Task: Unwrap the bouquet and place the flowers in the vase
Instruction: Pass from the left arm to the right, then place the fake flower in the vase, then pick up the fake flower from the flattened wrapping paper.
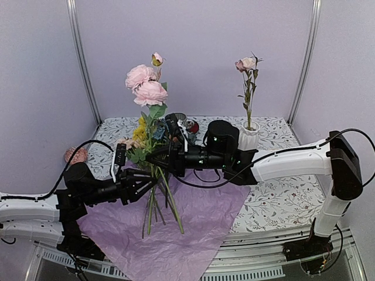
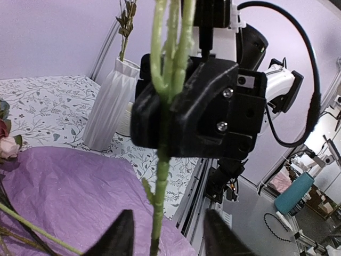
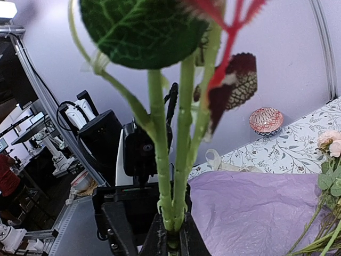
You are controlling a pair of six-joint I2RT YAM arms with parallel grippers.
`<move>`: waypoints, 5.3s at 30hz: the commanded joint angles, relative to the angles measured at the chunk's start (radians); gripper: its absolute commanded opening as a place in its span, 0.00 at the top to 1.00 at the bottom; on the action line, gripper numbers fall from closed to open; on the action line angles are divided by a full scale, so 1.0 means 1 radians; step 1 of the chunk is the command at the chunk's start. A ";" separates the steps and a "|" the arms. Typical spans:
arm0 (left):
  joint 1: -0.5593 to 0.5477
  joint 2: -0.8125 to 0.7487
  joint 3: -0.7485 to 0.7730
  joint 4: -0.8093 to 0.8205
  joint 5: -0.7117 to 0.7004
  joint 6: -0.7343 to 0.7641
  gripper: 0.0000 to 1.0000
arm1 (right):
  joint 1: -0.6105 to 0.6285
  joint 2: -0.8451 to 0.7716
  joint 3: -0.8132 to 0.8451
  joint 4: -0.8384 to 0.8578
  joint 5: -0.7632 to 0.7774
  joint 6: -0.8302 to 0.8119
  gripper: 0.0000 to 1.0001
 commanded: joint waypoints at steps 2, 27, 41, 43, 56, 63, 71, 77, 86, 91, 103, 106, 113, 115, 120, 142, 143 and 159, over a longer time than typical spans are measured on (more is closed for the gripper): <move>-0.011 -0.013 0.000 -0.008 -0.003 0.012 0.30 | 0.001 -0.096 -0.079 -0.068 0.181 -0.071 0.98; -0.010 -0.115 -0.023 -0.117 -0.137 0.016 0.04 | -0.062 -0.644 -0.217 -0.333 0.971 -0.559 0.98; -0.010 -0.046 -0.010 -0.071 -0.135 0.021 0.10 | -0.218 -0.670 0.074 -0.418 1.049 -0.633 0.98; -0.010 -0.043 -0.010 -0.071 -0.133 0.018 0.10 | -0.228 -0.659 0.094 -0.424 1.049 -0.621 0.98; -0.010 -0.059 -0.024 -0.079 -0.144 0.009 0.11 | -0.409 -0.592 -0.070 -0.427 0.897 -0.462 0.98; -0.010 -0.069 -0.033 -0.085 -0.156 0.006 0.12 | -0.487 -0.532 -0.218 -0.414 0.803 -0.276 0.98; -0.008 -0.062 -0.032 -0.086 -0.162 0.003 0.13 | -0.492 -0.442 -0.304 -0.412 0.821 -0.175 0.80; -0.008 -0.051 -0.028 -0.095 -0.171 0.002 0.13 | -0.492 -0.516 -0.348 -0.428 0.810 -0.193 0.26; -0.006 -0.033 -0.018 -0.157 -0.259 -0.034 0.02 | -0.492 -0.725 -0.346 -0.564 0.662 -0.249 0.20; 0.003 -0.013 0.028 -0.291 -0.345 -0.069 0.02 | -0.492 -0.811 -0.347 -0.588 0.423 -0.282 0.22; 0.122 0.170 0.141 -0.528 -0.302 -0.174 0.34 | -0.345 -0.650 -0.375 -0.474 0.209 -0.356 0.29; 0.129 0.214 0.140 -0.489 -0.291 -0.197 0.35 | -0.318 -0.578 -0.375 -0.432 0.198 -0.358 0.29; 0.130 0.356 0.186 -0.424 -0.242 -0.218 0.35 | -0.283 -0.428 -0.416 -0.298 0.215 -0.384 0.29; 0.131 0.397 0.209 -0.424 -0.230 -0.210 0.32 | -0.278 -0.398 -0.422 -0.275 0.237 -0.373 0.27; 0.130 0.475 0.243 -0.405 -0.240 -0.231 0.25 | -0.262 -0.350 -0.547 -0.058 0.322 -0.356 0.26; 0.130 0.682 0.376 -0.426 -0.315 -0.387 0.51 | -0.253 -0.276 -0.598 0.041 0.394 -0.314 0.24; 0.130 0.690 0.380 -0.422 -0.309 -0.389 0.52 | -0.254 -0.276 -0.597 0.041 0.394 -0.315 0.24; 0.140 0.757 0.412 -0.415 -0.302 -0.416 0.67 | -0.254 -0.267 -0.586 0.028 0.400 -0.324 0.24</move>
